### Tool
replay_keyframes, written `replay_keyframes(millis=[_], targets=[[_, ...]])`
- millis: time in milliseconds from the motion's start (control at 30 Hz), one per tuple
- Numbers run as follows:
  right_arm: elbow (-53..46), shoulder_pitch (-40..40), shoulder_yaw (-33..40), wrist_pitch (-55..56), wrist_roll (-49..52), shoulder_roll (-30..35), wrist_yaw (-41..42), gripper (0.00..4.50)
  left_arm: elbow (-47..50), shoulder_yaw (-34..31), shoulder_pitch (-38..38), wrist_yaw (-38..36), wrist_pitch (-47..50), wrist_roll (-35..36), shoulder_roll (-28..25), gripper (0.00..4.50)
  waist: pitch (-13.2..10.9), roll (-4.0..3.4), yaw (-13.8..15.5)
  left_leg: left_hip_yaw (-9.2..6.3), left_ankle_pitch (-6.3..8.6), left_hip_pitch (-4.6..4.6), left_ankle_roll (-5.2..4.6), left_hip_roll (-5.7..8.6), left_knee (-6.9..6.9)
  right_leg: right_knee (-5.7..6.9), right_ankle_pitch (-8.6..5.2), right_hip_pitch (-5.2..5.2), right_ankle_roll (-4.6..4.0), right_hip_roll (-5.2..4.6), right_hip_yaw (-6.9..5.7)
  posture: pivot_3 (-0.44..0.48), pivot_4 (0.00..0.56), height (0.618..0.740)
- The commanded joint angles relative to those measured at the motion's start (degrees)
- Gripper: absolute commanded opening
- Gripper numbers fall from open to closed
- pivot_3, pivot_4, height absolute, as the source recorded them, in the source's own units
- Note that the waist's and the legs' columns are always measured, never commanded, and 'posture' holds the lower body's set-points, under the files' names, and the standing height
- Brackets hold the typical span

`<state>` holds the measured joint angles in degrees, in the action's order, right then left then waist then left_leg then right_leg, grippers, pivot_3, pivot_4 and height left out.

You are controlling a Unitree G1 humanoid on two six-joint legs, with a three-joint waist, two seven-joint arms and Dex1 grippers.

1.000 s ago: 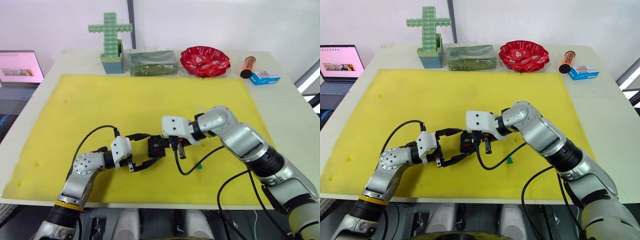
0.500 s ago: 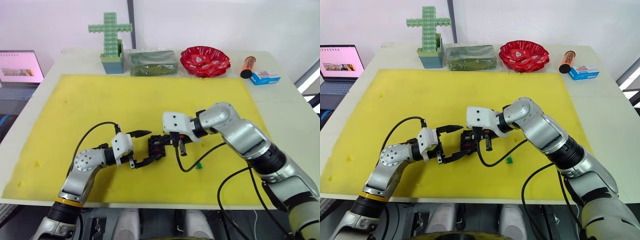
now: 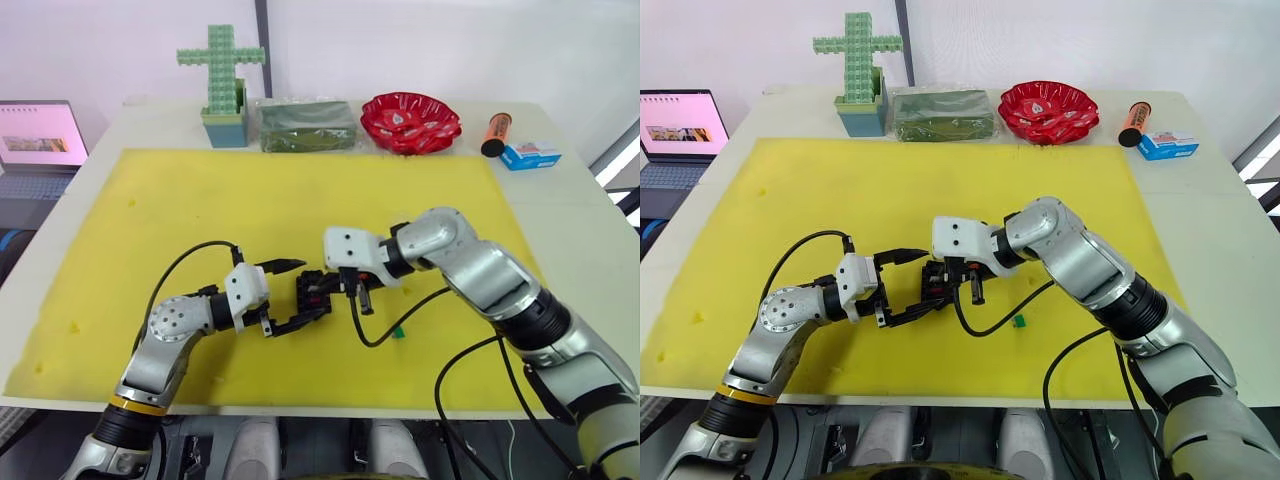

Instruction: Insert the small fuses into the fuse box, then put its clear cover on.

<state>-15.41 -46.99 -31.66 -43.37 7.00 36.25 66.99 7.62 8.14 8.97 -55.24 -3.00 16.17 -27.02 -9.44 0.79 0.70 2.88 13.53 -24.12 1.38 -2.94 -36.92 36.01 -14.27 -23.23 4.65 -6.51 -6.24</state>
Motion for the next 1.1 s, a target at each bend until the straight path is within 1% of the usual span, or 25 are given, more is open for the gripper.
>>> replay_keyframes(millis=[33,467,700,1100], targets=[[-1.31,0.07,0.23,0.59,-0.29,0.43,0.19,0.00,2.43,-0.50,-0.33,0.25,0.10,0.40,-0.58,4.47,0.00,0.00,0.00,0.00,0.00,0.00,0.00,0.00,0.00,0.00,0.00,0.00,0.00,0.00,0.00,0.000,0.150,0.740],[-0.72,0.25,-0.55,0.41,-0.63,0.44,-0.30,0.00,2.36,-0.50,-0.48,0.17,0.07,0.37,-0.86,4.47,0.00,0.00,0.02,0.00,0.00,0.00,0.00,0.00,-0.01,0.00,0.00,0.00,0.00,0.00,0.00,0.000,0.150,0.740],[-0.34,0.29,-0.31,0.07,-0.43,-0.05,-0.97,0.00,0.73,-0.33,-2.30,-0.14,-2.81,-0.26,-0.63,4.47,0.00,0.00,0.01,-0.01,0.00,0.00,0.00,0.00,-0.01,0.00,0.00,0.00,0.00,0.00,0.00,0.000,0.150,0.740],[0.69,0.23,0.71,-1.76,0.31,-0.60,-2.32,0.00,-3.68,-0.53,-2.54,-1.25,-6.94,-0.54,-0.32,4.47,0.01,-0.01,-0.03,0.00,0.00,0.00,0.00,-0.01,-0.02,0.00,0.00,0.00,0.00,0.00,0.00,0.000,0.150,0.740]])
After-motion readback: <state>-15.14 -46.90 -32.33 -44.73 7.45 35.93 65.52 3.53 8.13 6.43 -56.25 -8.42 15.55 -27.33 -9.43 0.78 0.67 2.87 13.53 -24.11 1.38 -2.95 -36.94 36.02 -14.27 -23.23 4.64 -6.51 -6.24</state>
